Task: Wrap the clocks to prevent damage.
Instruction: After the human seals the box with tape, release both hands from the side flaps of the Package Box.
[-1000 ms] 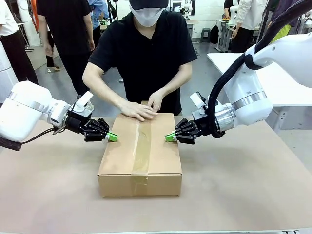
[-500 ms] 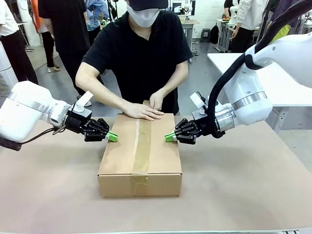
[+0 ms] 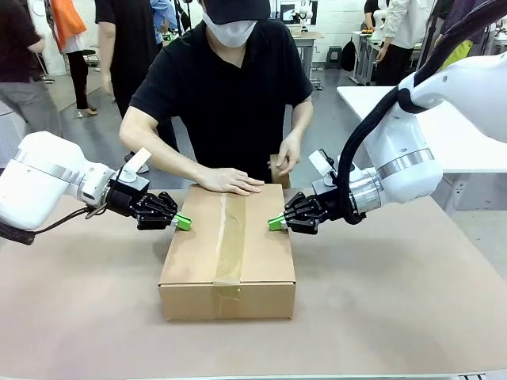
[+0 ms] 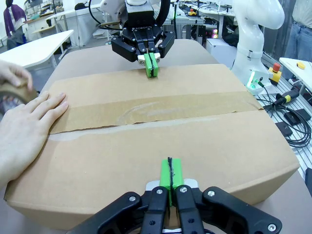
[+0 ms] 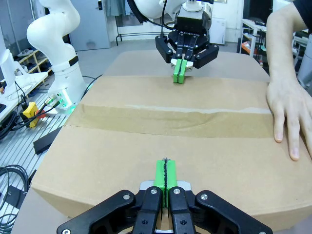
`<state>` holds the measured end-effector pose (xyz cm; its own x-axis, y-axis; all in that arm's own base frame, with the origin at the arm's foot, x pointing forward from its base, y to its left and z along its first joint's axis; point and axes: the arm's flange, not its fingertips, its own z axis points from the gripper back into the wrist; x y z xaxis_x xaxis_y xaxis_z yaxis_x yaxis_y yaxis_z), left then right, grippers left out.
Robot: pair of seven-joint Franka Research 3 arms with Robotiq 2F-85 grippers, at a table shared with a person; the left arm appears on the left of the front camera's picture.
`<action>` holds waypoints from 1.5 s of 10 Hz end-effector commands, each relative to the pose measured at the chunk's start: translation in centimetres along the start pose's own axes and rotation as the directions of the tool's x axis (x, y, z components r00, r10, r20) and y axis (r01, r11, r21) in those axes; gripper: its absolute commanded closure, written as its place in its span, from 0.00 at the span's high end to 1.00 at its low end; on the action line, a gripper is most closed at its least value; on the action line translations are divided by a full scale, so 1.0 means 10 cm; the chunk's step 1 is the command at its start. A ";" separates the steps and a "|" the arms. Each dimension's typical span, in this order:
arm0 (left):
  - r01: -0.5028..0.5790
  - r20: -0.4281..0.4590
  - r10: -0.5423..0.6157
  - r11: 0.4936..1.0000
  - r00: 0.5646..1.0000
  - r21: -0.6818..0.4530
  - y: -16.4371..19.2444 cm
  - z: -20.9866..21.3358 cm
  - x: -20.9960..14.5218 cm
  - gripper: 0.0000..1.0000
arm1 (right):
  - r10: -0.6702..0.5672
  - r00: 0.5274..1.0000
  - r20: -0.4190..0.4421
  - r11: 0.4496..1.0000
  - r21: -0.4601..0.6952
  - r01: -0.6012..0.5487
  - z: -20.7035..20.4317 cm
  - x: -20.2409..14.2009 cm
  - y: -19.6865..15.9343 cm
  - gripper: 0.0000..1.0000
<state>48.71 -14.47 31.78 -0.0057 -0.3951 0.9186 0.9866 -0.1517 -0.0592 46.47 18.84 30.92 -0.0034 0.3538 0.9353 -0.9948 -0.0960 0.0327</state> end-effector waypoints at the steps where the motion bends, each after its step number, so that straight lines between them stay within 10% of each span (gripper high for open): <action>1: 0.000 -0.003 0.000 1.000 1.000 0.003 0.00 -0.01 0.00 0.00 | -0.007 1.000 0.002 1.000 -0.013 0.007 -0.01 -0.01 0.00 0.01; 15: 0.000 0.000 0.000 1.000 1.000 0.000 0.00 0.00 0.00 0.00 | 0.000 1.000 0.000 1.000 0.000 0.000 0.00 0.00 0.00 0.01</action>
<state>48.71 -14.47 31.78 -0.0057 -0.3951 0.9186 0.9866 -0.1517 -0.0592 46.47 18.84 30.92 -0.0035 0.3538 0.9353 -0.9948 -0.0961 0.0327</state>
